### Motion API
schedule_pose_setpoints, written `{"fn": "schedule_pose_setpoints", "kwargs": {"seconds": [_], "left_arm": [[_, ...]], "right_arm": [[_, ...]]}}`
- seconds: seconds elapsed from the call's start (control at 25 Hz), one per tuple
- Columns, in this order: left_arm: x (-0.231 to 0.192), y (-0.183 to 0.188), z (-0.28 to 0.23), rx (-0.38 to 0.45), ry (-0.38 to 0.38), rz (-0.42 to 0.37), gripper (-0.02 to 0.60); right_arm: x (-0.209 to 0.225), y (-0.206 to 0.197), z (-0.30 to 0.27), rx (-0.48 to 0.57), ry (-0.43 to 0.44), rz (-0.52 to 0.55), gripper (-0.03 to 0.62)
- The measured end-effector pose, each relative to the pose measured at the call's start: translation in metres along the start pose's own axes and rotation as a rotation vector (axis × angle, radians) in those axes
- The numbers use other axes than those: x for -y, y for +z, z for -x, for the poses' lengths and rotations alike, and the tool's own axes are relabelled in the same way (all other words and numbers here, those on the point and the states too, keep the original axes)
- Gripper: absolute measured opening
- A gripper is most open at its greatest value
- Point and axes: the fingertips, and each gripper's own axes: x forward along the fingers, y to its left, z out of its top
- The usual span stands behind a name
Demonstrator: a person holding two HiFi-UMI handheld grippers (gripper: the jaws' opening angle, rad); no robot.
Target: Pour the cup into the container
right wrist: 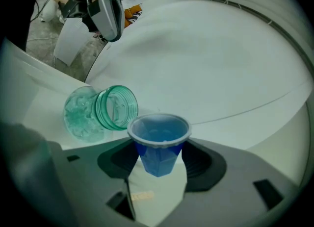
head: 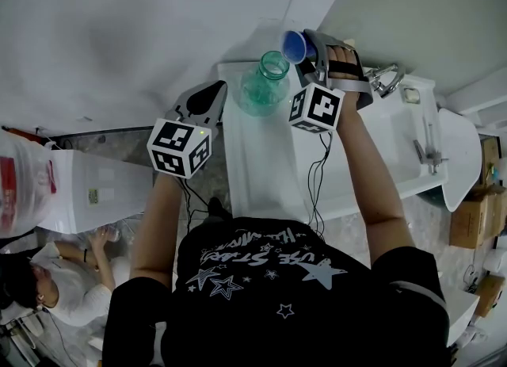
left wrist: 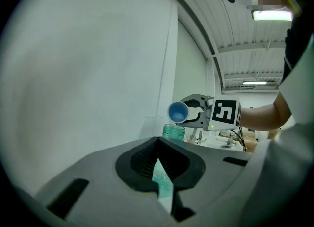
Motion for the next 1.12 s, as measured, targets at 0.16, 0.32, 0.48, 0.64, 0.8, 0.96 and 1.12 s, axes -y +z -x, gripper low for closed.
{"fn": "schedule_pose_setpoints", "kwargs": {"seconds": [0.16, 0.32, 0.48, 0.64, 0.8, 0.96, 1.12], "left_arm": [[0.0009, -0.0008, 0.0000, -0.001, -0.005, 0.000, 0.009], [-0.0004, -0.0009, 0.0012, 0.004, -0.001, 0.005, 0.009], [-0.0007, 0.0001, 0.0016, 0.004, 0.001, 0.010, 0.009], [-0.0005, 0.0003, 0.0028, 0.001, 0.001, 0.011, 0.009], [0.0002, 0.0005, 0.0031, 0.001, 0.002, 0.011, 0.009], [-0.0005, 0.0011, 0.0036, 0.003, 0.004, 0.010, 0.009], [0.0006, 0.0016, 0.0040, 0.006, 0.001, 0.009, 0.009]], "right_arm": [[-0.0007, -0.0002, -0.0002, -0.005, -0.008, 0.022, 0.276], [-0.0014, -0.0023, 0.0000, -0.009, -0.016, 0.035, 0.275], [0.0002, -0.0008, 0.0006, -0.003, -0.030, 0.061, 0.275], [-0.0002, 0.0035, 0.0011, 0.005, -0.036, 0.084, 0.276], [-0.0002, 0.0030, 0.0009, 0.003, -0.041, 0.083, 0.276], [0.0002, 0.0027, 0.0009, 0.002, -0.043, 0.082, 0.276], [0.0014, 0.0019, 0.0019, -0.001, -0.044, 0.077, 0.275]]}}
